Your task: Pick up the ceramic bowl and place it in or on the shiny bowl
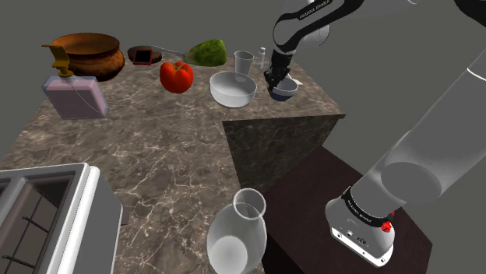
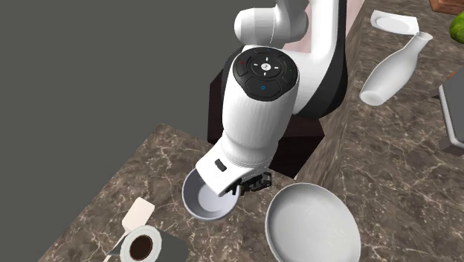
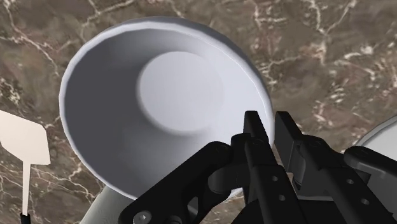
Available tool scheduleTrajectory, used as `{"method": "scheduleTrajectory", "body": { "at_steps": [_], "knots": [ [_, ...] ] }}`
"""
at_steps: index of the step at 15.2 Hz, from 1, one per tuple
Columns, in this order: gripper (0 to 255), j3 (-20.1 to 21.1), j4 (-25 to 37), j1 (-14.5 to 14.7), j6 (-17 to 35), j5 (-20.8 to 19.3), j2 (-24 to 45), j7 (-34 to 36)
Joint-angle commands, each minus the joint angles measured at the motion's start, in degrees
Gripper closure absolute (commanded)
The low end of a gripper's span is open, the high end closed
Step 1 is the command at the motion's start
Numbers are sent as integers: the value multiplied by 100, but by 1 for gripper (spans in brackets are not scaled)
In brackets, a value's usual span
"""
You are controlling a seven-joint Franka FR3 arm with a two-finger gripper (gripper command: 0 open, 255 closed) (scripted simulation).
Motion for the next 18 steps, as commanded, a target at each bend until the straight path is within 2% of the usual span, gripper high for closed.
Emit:
{"method": "scheduleTrajectory", "body": {
  "at_steps": [1, 5, 18],
  "knots": [
    [255, 0, -1, 0, 0, 0, 1, 0],
    [255, 0, -1, 0, 1, 0, 2, 0],
    [255, 12, 496, 17, -980, -90, -490, 37]
  ]
}}
